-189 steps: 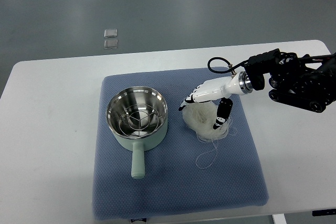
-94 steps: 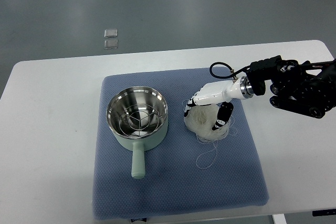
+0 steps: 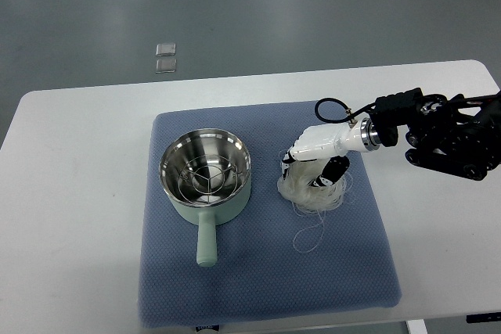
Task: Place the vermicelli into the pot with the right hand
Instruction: 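Lower the right hand onto the vermicelli and close fingers around it, then lift the grasped vermicelli and carry it over the saucepan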
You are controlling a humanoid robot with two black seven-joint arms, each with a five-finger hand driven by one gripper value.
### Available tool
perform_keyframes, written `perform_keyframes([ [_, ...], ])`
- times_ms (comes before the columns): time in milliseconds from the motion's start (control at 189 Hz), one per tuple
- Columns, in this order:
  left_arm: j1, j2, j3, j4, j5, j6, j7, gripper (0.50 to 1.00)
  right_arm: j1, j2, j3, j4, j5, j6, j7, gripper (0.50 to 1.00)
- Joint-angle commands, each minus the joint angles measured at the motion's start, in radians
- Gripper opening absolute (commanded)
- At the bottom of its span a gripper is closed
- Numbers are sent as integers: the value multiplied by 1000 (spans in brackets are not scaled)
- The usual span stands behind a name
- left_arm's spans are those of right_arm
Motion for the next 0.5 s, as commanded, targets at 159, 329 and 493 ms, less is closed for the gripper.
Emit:
perform_keyframes([
  [159, 0, 0, 0, 0, -1, 0, 0, 1000, 12, -15, 13, 5, 14, 5, 23, 500],
  [329, 0, 0, 0, 0, 0, 0, 0, 1000, 37, -32, 22, 7, 23, 6, 36, 500],
  [493, 0, 0, 0, 1, 0, 0, 0, 1000, 58, -58, 68, 13, 43, 10, 59, 500],
])
